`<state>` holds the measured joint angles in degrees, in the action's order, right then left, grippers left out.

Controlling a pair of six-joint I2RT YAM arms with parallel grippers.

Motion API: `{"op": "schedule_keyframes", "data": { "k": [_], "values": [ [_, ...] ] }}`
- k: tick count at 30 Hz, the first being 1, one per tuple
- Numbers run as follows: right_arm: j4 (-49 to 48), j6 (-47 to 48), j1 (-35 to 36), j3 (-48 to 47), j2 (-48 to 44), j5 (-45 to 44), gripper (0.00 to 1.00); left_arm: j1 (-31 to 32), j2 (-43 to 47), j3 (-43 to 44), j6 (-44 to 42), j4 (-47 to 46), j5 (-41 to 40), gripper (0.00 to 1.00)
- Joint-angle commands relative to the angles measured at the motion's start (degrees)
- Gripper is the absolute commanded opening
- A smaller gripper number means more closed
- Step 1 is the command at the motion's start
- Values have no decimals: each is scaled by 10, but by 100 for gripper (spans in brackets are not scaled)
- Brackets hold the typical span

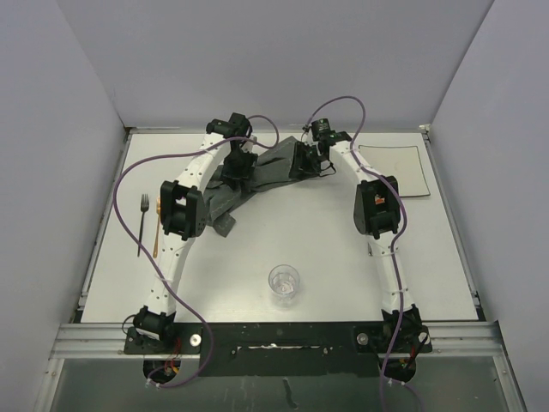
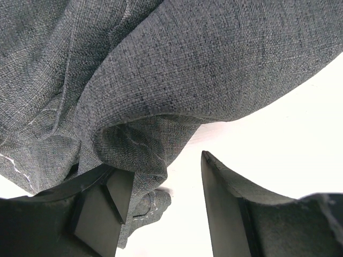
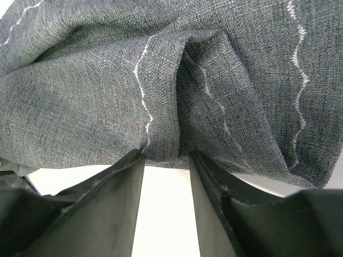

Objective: Set the dinner table for one person
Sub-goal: Flatten out the napkin at the center of the board.

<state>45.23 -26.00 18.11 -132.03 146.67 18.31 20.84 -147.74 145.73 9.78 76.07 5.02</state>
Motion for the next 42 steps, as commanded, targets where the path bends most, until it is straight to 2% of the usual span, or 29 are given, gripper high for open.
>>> {"op": "schedule_keyframes", "data": {
  "k": [1,7,18,25,37,42],
  "values": [
    [-16,-5,9,10,-48,19,38,-1,39,10,-6,-1,9,51],
    [-13,-8,9,14,-64,19,20,-1,34,15,-7,2,9,51],
    [-22,-23,10,13,-96,46,6,-1,37,10,-8,5,7,51],
    [-22,-32,10,26,-145,60,5,2,50,5,-6,3,4,51],
    [-17,-88,16,53,-243,100,6,13,144,-24,-6,-12,-39,53],
    [-7,-102,16,13,-213,90,7,14,175,-23,-7,-26,-51,56]
  ]
}}
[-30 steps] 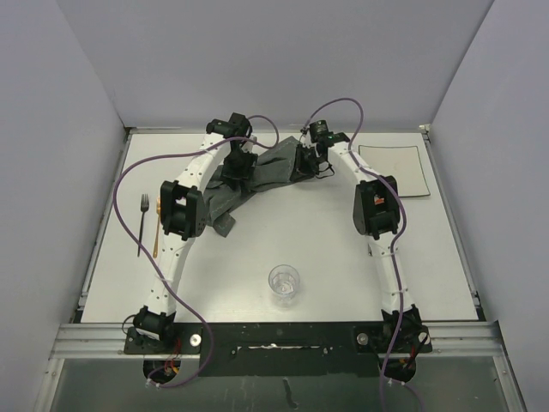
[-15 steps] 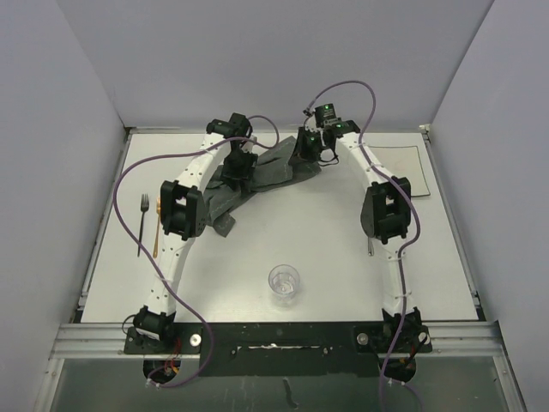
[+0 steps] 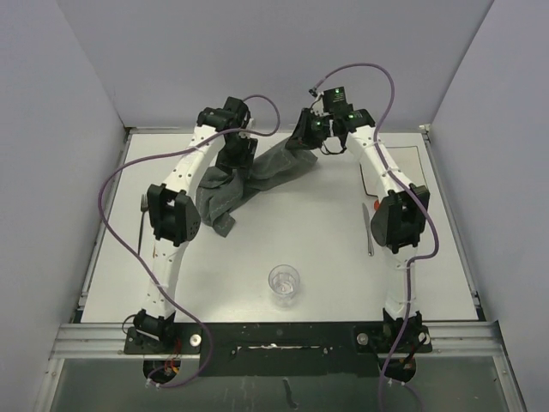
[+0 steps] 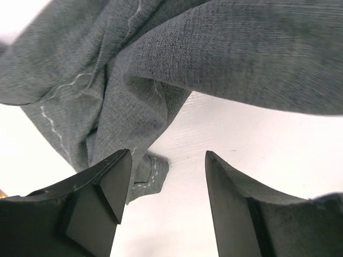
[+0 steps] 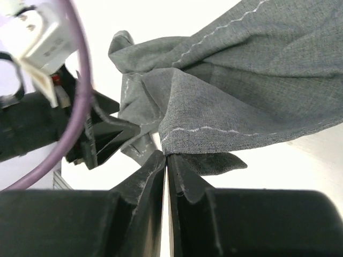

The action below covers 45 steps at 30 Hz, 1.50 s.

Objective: Set the dinner table for one person
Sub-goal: Flatten out the napkin at the center of the board.

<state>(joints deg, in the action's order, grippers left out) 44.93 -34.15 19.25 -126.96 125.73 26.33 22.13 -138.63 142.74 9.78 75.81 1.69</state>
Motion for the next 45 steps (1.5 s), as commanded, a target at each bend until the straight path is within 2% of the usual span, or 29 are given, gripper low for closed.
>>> {"op": "schedule_keyframes", "data": {
  "k": [1,4,8,16,24,35,45],
  "values": [
    [9,-21,4,-63,18,12,7,2,89,6,-7,-27,-17,56],
    [22,-28,4,-113,72,30,7,7,94,-3,-11,-47,-2,59],
    [-4,-54,4,-109,105,56,6,11,75,-9,-9,-69,37,60],
    [-32,-65,1,-73,84,66,6,16,31,-15,26,-139,135,61],
    [-39,-80,-21,-110,122,64,6,20,-23,-3,70,-202,215,61],
    [-87,-108,-26,-80,127,103,4,20,-94,38,99,-235,262,61],
    [-80,-102,-27,-49,102,106,4,17,-98,47,112,-252,273,60]
  ]
}}
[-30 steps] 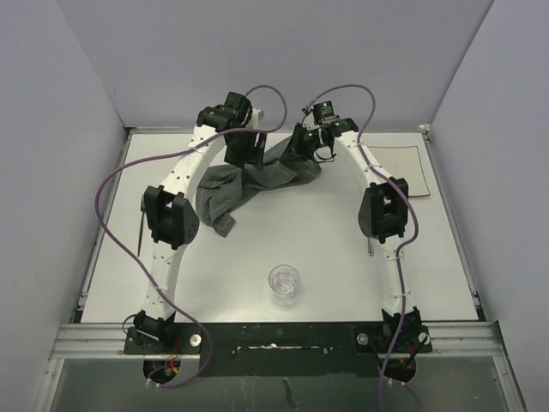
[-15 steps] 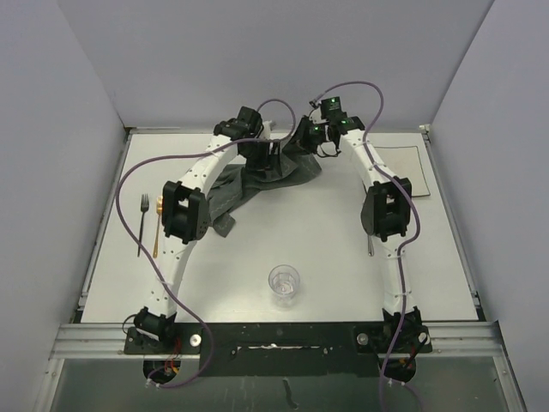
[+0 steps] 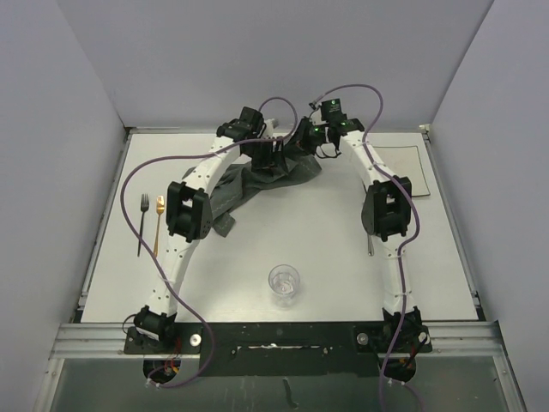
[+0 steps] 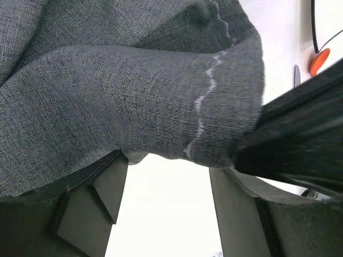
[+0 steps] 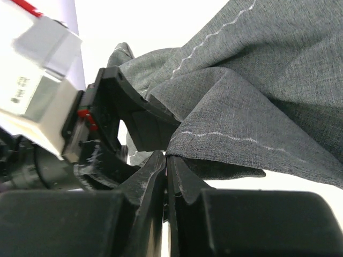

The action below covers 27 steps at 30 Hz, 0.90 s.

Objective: Set the dinner table for one person
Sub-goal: Flatten out the napkin at the center of the board.

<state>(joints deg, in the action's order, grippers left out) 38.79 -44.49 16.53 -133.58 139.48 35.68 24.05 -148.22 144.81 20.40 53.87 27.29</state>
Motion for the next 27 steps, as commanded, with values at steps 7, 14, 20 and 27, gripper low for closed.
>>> {"op": "schedule_keyframes", "data": {
  "k": [7,14,20,27],
  "values": [
    [-20,4,1,56,-59,12,4,-6,22,-3,3,-53,4,60],
    [-16,5,-1,60,-84,11,3,-5,13,-3,4,-60,9,60],
    [-16,-1,-3,57,-91,24,3,-3,7,4,10,-65,25,51],
    [-20,-7,0,70,-109,32,3,-3,9,6,10,-65,27,50]
  ]
}}
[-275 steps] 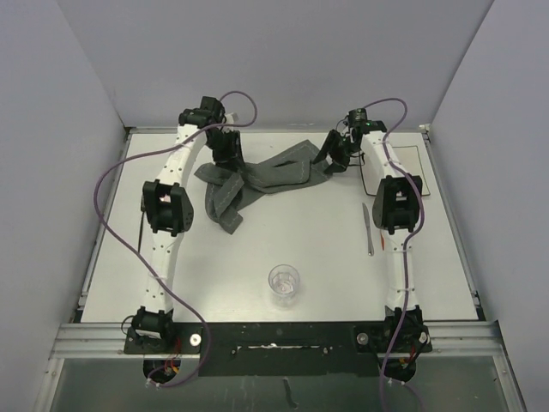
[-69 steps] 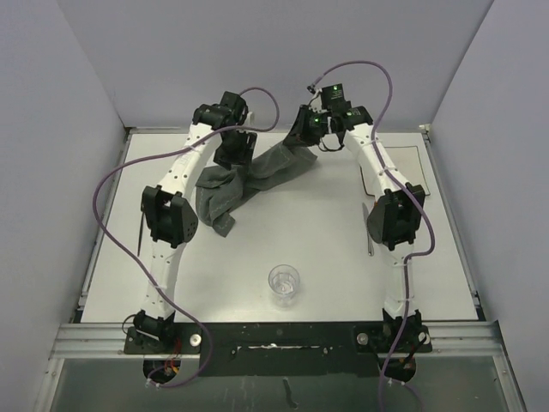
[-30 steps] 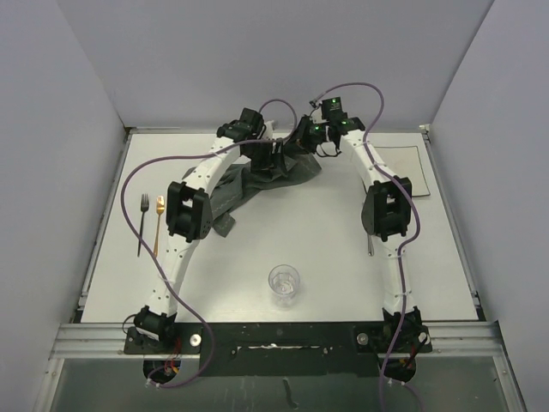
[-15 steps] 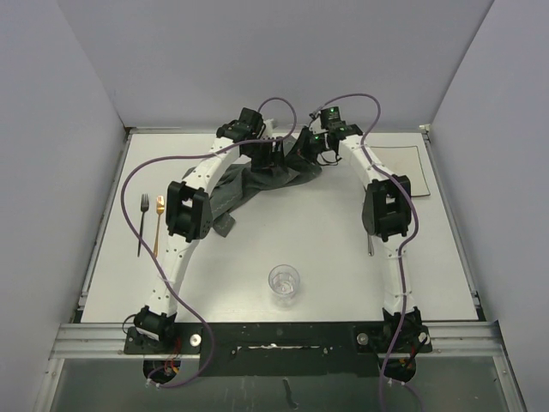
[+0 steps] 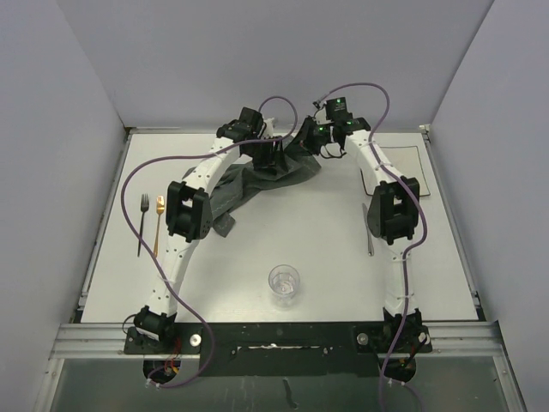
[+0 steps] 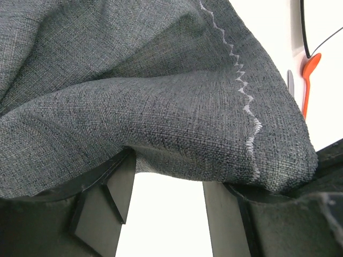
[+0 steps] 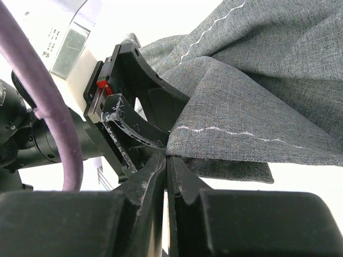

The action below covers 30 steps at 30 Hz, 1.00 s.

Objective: Set the dinner table for one person
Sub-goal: Flatten out the napkin at the center of the board.

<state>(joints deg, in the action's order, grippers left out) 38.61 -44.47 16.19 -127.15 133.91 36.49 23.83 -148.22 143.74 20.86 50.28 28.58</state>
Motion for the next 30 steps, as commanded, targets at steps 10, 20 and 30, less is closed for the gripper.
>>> {"op": "schedule_keyframes", "data": {
  "k": [10,20,30],
  "values": [
    [-16,4,2,7,-47,26,4,-1,16,15,9,-19,29,0],
    [-144,-31,-50,79,-42,93,32,-10,54,5,33,-20,112,0],
    [-347,-117,-99,268,-137,119,40,-23,60,-1,66,-43,157,0]
  ]
}}
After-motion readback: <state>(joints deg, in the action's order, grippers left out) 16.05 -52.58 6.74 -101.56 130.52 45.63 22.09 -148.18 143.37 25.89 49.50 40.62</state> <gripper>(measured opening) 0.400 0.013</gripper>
